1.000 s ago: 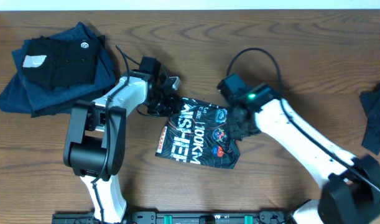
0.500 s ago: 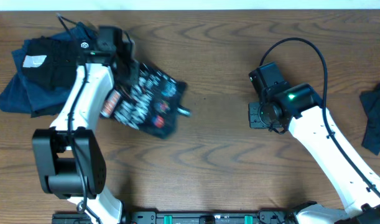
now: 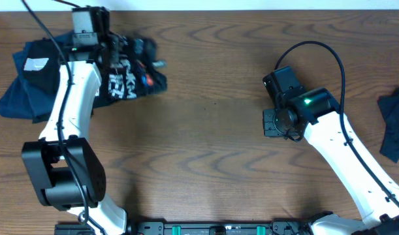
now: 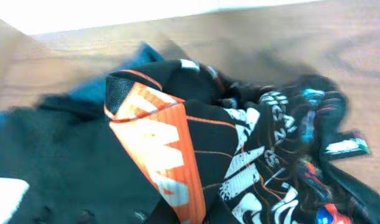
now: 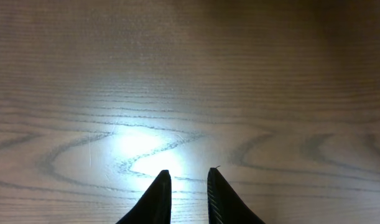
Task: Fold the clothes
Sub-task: 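Carry the bundle with the left gripper onto the left clothes stack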
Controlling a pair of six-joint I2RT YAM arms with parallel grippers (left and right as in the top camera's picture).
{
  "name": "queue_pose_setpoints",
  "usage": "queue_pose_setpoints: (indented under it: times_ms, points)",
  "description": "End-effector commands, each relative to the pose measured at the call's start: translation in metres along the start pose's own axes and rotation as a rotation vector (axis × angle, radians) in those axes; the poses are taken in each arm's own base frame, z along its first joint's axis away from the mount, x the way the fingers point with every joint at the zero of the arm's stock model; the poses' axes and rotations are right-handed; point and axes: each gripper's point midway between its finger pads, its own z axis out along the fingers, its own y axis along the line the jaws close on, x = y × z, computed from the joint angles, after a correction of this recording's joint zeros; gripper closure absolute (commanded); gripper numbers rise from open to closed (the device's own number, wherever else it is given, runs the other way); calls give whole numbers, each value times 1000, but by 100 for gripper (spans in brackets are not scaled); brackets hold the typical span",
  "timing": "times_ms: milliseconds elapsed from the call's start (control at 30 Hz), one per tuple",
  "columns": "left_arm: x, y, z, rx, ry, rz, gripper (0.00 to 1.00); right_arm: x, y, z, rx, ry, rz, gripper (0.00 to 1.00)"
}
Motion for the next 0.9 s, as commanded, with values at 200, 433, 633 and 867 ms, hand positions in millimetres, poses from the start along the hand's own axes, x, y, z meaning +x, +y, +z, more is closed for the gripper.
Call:
queue_pose_setpoints:
  times_ms: [200,433,633,867]
  points:
    - [-52,70,-12,-150,-210,-66,94,-1,-7,-5,20,-15,5,80]
    - [-48,127,-13,-237,-235,-137,94,-1,-8,-5,20,-15,5,80]
    - [-26,182,-11,-286,-220,-234,94,1,-8,-5,22,-7,4,80]
    - [-2,213,-5,-274,-196,-324,91,3,-9,-5,25,-1,3,80]
